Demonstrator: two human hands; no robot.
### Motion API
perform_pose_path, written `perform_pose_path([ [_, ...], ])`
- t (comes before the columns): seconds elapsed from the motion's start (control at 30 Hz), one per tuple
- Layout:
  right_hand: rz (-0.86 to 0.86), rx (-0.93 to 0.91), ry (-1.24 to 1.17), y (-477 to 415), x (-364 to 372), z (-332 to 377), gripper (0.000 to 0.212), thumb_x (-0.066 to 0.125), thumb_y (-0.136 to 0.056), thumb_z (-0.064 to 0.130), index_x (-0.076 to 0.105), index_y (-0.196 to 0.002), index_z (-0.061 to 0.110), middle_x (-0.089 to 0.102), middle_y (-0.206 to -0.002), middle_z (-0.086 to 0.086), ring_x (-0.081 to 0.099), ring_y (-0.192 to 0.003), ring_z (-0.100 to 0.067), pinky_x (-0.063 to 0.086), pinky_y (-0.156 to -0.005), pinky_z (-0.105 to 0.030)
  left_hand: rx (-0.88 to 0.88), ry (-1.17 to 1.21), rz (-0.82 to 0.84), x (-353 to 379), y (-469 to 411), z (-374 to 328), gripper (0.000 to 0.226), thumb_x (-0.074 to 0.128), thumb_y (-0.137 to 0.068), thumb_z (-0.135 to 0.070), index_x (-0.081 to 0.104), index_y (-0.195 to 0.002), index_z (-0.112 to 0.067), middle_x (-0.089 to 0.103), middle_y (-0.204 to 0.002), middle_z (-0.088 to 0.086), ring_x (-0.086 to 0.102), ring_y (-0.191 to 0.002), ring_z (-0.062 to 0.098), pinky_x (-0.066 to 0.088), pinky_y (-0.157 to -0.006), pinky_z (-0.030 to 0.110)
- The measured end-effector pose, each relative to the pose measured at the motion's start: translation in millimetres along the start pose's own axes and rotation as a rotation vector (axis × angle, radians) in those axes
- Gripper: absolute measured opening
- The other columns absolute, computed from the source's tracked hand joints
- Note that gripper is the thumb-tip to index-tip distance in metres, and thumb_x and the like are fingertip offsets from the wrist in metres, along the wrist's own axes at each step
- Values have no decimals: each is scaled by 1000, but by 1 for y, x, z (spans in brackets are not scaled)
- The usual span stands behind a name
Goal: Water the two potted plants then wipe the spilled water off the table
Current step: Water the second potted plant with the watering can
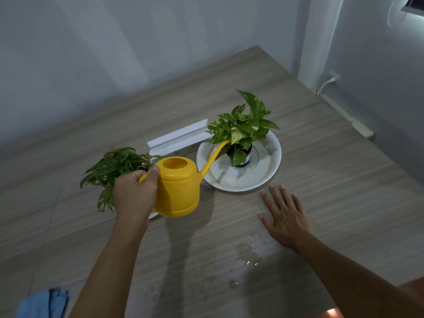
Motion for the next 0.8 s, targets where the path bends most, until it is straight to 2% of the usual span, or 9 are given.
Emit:
perform_pose_path([
  [0.17,30,20,-17,0,1,-1,70,15,-94,66,34,-149,27,30,-157,-5,27,-145,-28,14,-113,-46,-19,118,-29,-32,-14,-10,53,67,-79,-42,54,-74,10,41,-58,15,41,-57,27,39,-55,45],
  [0.23,43,19,-11,-1,2,0,71,13,-94,65,39,-147,26,34,-156,-6,30,-143,-28,15,-112,-47,-16,120,-40,-40,-22,-20,55,68,-72,-51,58,-75,3,45,-63,13,44,-60,25,45,-55,51],
  [0.33,44,29,-9,-2,3,-2,72,13,-93,66,43,-145,26,37,-154,-6,26,-142,-27,17,-111,-47,41,93,-30,-43,-31,-43,56,65,-68,-55,58,-67,1,43,-57,11,39,-60,21,42,-54,48],
  [0.37,44,33,-10,-2,4,-2,72,13,-93,66,43,-145,26,38,-154,-6,25,-142,-26,17,-111,-47,69,68,-29,-43,-32,-51,55,64,-69,-54,60,-67,0,46,-55,13,47,-56,27,43,-55,49],
  [0.43,50,37,-11,-1,5,-3,71,15,-93,66,44,-144,26,40,-153,-6,28,-141,-27,17,-110,-47,85,40,-18,-41,-34,-65,58,64,-70,-55,69,-86,1,65,-73,21,65,-73,40,51,-65,52],
  [0.57,58,37,-13,-1,6,-3,68,21,-94,65,46,-143,26,41,-152,-6,38,-139,-30,19,-109,-49,64,28,43,-29,-38,-82,50,68,-77,-50,71,-107,-10,69,-108,14,64,-97,37,55,-85,57],
  [0.63,38,37,-11,-4,5,0,66,32,-90,63,51,-140,24,43,-151,-8,40,-137,-33,21,-108,-50,101,4,58,-26,-40,-90,43,68,-77,-50,71,-97,-13,68,-103,13,64,-93,39,55,-83,59],
  [0.7,39,36,-14,-7,5,4,67,39,-85,60,54,-137,21,44,-150,-9,41,-137,-35,26,-109,-52,111,-31,51,-24,-40,-96,29,68,-82,-45,55,-67,-24,59,-90,12,62,-86,39,54,-81,61],
  [0.8,47,11,-9,-8,10,9,70,40,-86,62,50,-140,18,40,-153,-8,35,-140,-33,23,-112,-51,96,-45,33,-24,-39,-100,30,68,-86,-38,50,-65,-27,56,-87,9,62,-94,43,52,-82,60],
])
Point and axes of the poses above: each hand's wrist, its own y-axis away from the middle knuckle, its own x-axis out of the palm, z = x × y, the point moved 6 cm from there along -y, towards the middle knuckle
